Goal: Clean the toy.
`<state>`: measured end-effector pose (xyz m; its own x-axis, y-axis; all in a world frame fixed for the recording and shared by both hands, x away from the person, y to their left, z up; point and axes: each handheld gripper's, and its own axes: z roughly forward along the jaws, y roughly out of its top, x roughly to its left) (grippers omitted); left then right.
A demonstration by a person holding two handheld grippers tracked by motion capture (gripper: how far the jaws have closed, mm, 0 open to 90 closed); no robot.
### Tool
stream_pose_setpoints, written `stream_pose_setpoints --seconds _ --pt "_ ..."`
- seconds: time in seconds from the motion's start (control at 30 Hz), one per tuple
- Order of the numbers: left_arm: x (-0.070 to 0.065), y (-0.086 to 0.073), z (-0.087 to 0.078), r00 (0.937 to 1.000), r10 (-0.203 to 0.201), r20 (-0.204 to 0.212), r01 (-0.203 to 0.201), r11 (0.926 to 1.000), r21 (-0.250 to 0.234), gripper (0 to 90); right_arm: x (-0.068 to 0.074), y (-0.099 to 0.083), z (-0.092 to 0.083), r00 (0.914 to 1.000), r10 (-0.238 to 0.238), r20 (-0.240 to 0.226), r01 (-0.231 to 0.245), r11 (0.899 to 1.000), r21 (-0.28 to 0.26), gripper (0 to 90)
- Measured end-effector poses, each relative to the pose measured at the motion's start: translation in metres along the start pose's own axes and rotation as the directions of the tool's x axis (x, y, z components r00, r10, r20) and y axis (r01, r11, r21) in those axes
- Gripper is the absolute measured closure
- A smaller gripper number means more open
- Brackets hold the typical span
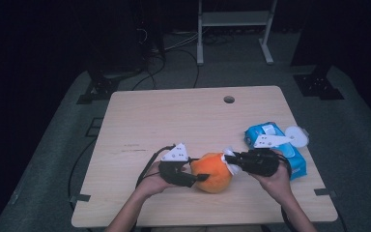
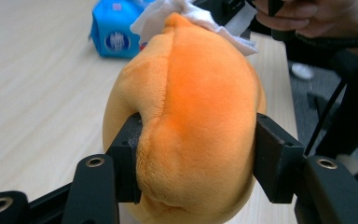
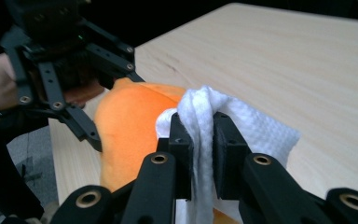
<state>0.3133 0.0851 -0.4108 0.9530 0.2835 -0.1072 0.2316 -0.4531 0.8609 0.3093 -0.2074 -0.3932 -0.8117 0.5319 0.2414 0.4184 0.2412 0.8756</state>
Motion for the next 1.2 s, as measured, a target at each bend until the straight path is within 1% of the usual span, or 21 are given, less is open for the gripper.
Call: stream_pose_setpoints --seconds 0.07,0.13,0.2,0.27,0.33,0.37,0.43,0.5,0.57,0.63,0.67,0.7,0.73,0.77,0.9,0.97,1.03,1.07,1.1,1.13,1.2 --pt "0.002 -0.003 0.002 0.9998 -0.021 0.003 0.021 0.9998 0.001 42.1 -0.003 -0.005 0.006 0.9998 0.019 -0.007 -0.018 1.000 0.013 79.0" --pt "0.002 -0.003 0.002 0.9993 -0.038 0.005 0.038 0.9993 -0.004 41.8 -0.004 -0.005 0.006 0.9998 0.021 0.001 -0.021 1.000 0.015 79.0" --pt "0.001 -0.002 0.004 0.9994 -0.035 0.002 0.035 0.9994 -0.005 41.9 0.000 -0.001 0.003 0.9997 -0.007 0.024 0.006 1.000 0.021 79.0" --pt "0.000 -0.002 0.005 0.9996 -0.029 0.003 0.029 0.9996 -0.007 41.9 0.006 0.002 0.001 0.9988 -0.038 0.030 0.038 0.999 0.012 79.2" --pt "0.000 -0.001 0.006 0.9997 -0.025 0.005 0.026 0.9996 -0.010 41.3 0.014 0.006 0.001 0.9976 -0.069 -0.003 0.069 0.998 0.000 79.2" --pt "-0.001 -0.001 0.007 0.9997 -0.025 0.003 0.026 0.9996 -0.009 40.7 0.019 0.008 0.002 0.9962 -0.087 -0.001 0.087 0.996 0.009 79.2" --pt "-0.001 -0.002 0.008 0.9997 -0.024 -0.001 0.024 0.9996 -0.015 38.3 0.022 0.008 0.007 0.9920 -0.123 0.029 0.121 0.992 0.040 79.2" --pt "-0.001 -0.004 0.009 0.9995 -0.033 -0.004 0.032 0.9989 -0.034 35.0 0.018 0.005 0.008 0.9934 -0.110 0.032 0.109 0.993 0.047 79.3" --pt "0.000 -0.004 0.010 0.9998 -0.015 -0.014 0.014 0.9986 -0.052 30.0 0.011 0.002 0.007 0.9956 -0.087 0.035 0.086 0.995 0.052 79.3" --pt "0.001 -0.005 0.010 0.9999 0.013 -0.009 -0.014 0.9969 -0.078 26.7 0.005 -0.001 0.004 0.9965 -0.073 0.040 0.071 0.996 0.055 79.3" --pt "0.002 -0.006 0.009 0.9999 0.013 -0.006 -0.013 0.9959 -0.090 24.6 0.003 -0.002 0.003 0.9970 -0.066 0.039 0.064 0.996 0.058 79.3" --pt "0.005 -0.007 0.008 0.9999 -0.011 0.006 0.011 0.9945 -0.105 23.8 0.001 -0.003 0.001 0.9972 -0.063 0.040 0.061 0.996 0.059 79.3" --pt "0.007 -0.007 0.007 0.9997 -0.020 0.014 0.021 0.9932 -0.114 23.7 0.000 -0.003 0.000 0.9975 -0.055 0.043 0.053 0.997 0.059 79.3" --pt "0.009 -0.009 0.009 0.9989 -0.039 0.026 0.042 0.9911 -0.126 23.4 -0.001 -0.004 0.000 0.9979 -0.050 0.040 0.048 0.997 0.056 79.3" --pt "0.007 -0.013 0.017 0.9982 -0.043 0.041 0.047 0.9919 -0.118 23.3 -0.001 -0.004 0.001 0.9983 -0.049 0.032 0.047 0.997 0.056 79.2" --pt "0.005 -0.013 0.019 0.9987 -0.031 0.042 0.035 0.9932 -0.111 23.1 0.001 -0.002 0.000 0.9978 -0.056 0.036 0.054 0.997 0.060 79.2" --pt "0.005 -0.014 0.019 0.9992 -0.022 0.034 0.026 0.9935 -0.111 23.3 0.007 0.001 -0.003 0.9963 -0.076 0.041 0.074 0.996 0.058 79.2" --pt "0.005 -0.014 0.020 0.9992 -0.024 0.033 0.028 0.9929 -0.115 23.3 0.010 0.004 -0.003 0.9956 -0.089 0.029 0.087 0.995 0.053 79.1" --pt "0.004 -0.014 0.021 0.9991 -0.026 0.034 0.030 0.9922 -0.121 23.3 0.014 0.006 -0.002 0.9956 -0.093 0.005 0.093 0.995 0.047 79.2" --pt "0.004 -0.014 0.021 0.9991 -0.026 0.033 0.029 0.9920 -0.123 23.2 0.020 0.007 0.002 0.9935 -0.113 -0.010 0.114 0.992 0.049 79.1" --pt "0.004 -0.014 0.021 0.9996 -0.015 0.025 0.018 0.9937 -0.111 20.8 0.027 0.008 0.008 0.9874 -0.158 0.009 0.157 0.984 0.082 79.1"
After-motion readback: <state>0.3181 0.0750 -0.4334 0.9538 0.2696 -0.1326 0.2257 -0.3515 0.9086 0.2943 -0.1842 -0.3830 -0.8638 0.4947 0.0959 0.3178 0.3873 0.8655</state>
